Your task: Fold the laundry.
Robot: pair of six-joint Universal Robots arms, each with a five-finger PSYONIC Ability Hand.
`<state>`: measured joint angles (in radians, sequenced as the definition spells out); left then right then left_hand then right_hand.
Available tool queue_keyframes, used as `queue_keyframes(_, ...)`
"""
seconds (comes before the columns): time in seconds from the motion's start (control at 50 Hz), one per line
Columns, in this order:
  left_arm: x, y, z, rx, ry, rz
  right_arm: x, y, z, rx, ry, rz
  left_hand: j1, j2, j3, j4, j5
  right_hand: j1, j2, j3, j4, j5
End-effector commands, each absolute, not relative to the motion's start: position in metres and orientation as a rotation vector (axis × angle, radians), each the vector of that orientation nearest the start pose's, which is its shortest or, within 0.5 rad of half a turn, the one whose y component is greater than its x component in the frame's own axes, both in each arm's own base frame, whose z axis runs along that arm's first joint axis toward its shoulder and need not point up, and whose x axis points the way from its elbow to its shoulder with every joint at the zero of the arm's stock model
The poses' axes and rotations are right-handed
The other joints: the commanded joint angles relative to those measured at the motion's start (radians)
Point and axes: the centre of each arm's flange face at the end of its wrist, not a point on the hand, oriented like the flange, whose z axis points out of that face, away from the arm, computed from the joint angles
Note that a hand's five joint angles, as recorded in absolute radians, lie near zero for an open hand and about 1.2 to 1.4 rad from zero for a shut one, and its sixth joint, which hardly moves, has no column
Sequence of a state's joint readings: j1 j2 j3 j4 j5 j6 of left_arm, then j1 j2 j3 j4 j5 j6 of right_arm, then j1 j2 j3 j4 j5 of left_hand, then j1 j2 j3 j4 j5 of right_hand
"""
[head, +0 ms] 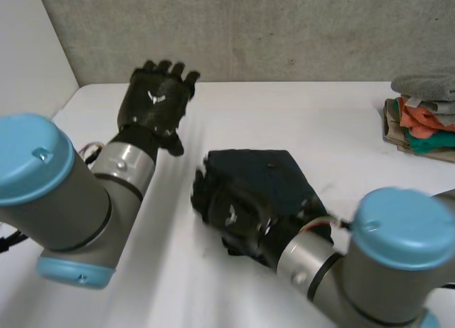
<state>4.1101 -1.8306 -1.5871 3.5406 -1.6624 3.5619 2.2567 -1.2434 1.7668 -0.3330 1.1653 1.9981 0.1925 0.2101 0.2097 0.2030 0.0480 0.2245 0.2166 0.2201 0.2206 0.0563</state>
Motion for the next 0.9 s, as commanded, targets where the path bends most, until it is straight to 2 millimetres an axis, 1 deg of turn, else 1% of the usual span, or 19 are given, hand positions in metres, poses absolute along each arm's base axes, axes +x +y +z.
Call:
queue_keyframes(0.02, -0.316, -0.252, 0.295, 0.721, 1.873, -2.560, 0.317, -0.175, 0.254, -1.314, 1.432, -2.031, -0.018, -0.036, -0.035, -0.028, -0.048, -0.050, -0.042, -0.046, -0.046, -0.056)
queue_keyframes(0.04, -0.318, -0.253, 0.298, 0.706, 1.873, -2.572, 0.312, -0.179, 0.259, -1.244, 1.470, -2.021, -0.018, -0.036, -0.035, -0.028, -0.048, -0.050, -0.042, -0.046, -0.046, -0.056)
queue_keyframes(0.06, -0.319, -0.255, 0.298, 0.697, 1.879, -2.574, 0.298, -0.191, 0.270, -1.127, 1.558, -2.032, -0.018, -0.036, -0.035, -0.028, -0.048, -0.050, -0.042, -0.046, -0.046, -0.056)
queue_keyframes(0.08, -0.324, -0.256, 0.297, 0.701, 1.897, -2.577, 0.290, -0.198, 0.272, -1.083, 1.612, -2.037, -0.018, -0.036, -0.035, -0.028, -0.048, -0.050, -0.042, -0.046, -0.046, -0.056)
queue_keyframes(0.12, -0.333, -0.252, 0.295, 0.730, 1.923, -2.576, 0.273, -0.212, 0.274, -1.021, 1.729, -2.049, -0.018, -0.036, -0.035, -0.028, -0.048, -0.050, -0.042, -0.046, -0.046, -0.056)
queue_keyframes(0.14, -0.339, -0.248, 0.294, 0.759, 1.939, -2.577, 0.262, -0.224, 0.272, -0.980, 1.834, -2.044, -0.018, -0.036, -0.035, -0.028, -0.048, -0.050, -0.042, -0.046, -0.046, -0.056)
queue_keyframes(0.18, -0.356, -0.235, 0.291, 0.836, 1.989, -2.572, 0.254, -0.236, 0.268, -0.951, 1.922, -2.025, -0.017, -0.035, -0.034, -0.028, -0.047, -0.050, -0.042, -0.046, -0.046, -0.056)
queue_keyframes(0.22, -0.365, -0.229, 0.287, 0.881, 2.024, -2.555, 0.253, -0.247, 0.262, -0.942, 2.010, -1.966, -0.017, -0.035, -0.034, -0.028, -0.047, -0.050, -0.042, -0.046, -0.046, -0.056)
queue_keyframes(0.24, -0.374, -0.223, 0.281, 0.940, 2.059, -2.525, 0.255, -0.251, 0.259, -0.942, 2.033, -1.939, -0.018, -0.036, -0.035, -0.028, -0.048, -0.050, -0.042, -0.046, -0.046, -0.056)
queue_keyframes(0.3, -0.384, -0.218, 0.273, 1.016, 2.107, -2.481, 0.259, -0.261, 0.252, -0.945, 2.084, -1.872, -0.018, -0.036, -0.035, -0.028, -0.048, -0.050, -0.042, -0.046, -0.046, -0.056)
queue_keyframes(0.32, -0.391, -0.214, 0.263, 1.070, 2.145, -2.437, 0.260, -0.264, 0.250, -0.947, 2.096, -1.853, -0.018, -0.036, -0.035, -0.028, -0.048, -0.050, -0.042, -0.046, -0.046, -0.056)
queue_keyframes(0.42, -0.405, -0.212, 0.237, 1.161, 2.226, -2.315, 0.268, -0.283, 0.233, -0.948, 2.145, -1.750, -0.014, -0.032, -0.031, -0.025, -0.044, -0.050, -0.042, -0.046, -0.046, -0.056)
queue_keyframes(0.5, -0.405, -0.212, 0.210, 1.188, 2.300, -2.155, 0.275, -0.287, 0.217, -0.953, 2.160, -1.615, -0.008, -0.026, -0.026, -0.019, -0.038, -0.050, -0.042, -0.046, -0.046, -0.056)
queue_keyframes(0.52, -0.403, -0.212, 0.205, 1.183, 2.314, -2.116, 0.277, -0.287, 0.207, -0.967, 2.168, -1.551, -0.005, -0.023, -0.023, -0.016, -0.035, -0.050, -0.042, -0.046, -0.046, -0.056)
queue_keyframes(0.6, -0.393, -0.213, 0.181, 1.165, 2.361, -1.940, 0.281, -0.290, 0.182, -0.993, 2.201, -1.432, -0.005, -0.023, -0.023, -0.016, -0.035, -0.050, -0.042, -0.046, -0.046, -0.056)
queue_keyframes(0.62, -0.390, -0.212, 0.172, 1.161, 2.376, -1.879, 0.282, -0.290, 0.178, -0.997, 2.208, -1.420, -0.005, -0.023, -0.023, -0.016, -0.035, -0.050, -0.042, -0.046, -0.046, -0.056)
queue_keyframes(0.7, -0.379, -0.208, 0.154, 1.180, 2.413, -1.734, 0.281, -0.293, 0.161, -1.021, 2.243, -1.389, -0.002, -0.020, -0.020, -0.013, -0.033, -0.050, -0.042, -0.046, -0.046, -0.056)
queue_keyframes(0.78, -0.374, -0.202, 0.142, 1.218, 2.436, -1.654, 0.280, -0.295, 0.151, -1.087, 2.271, -1.395, 0.003, -0.014, -0.014, -0.007, -0.027, -0.050, -0.042, -0.046, -0.046, -0.056)
queue_keyframes(0.9, -0.372, -0.202, 0.139, 1.218, 2.442, -1.638, 0.275, -0.295, 0.151, -1.190, 2.309, -1.450, 0.003, -0.014, -0.014, -0.007, -0.027, -0.050, -0.042, -0.046, -0.046, -0.056)
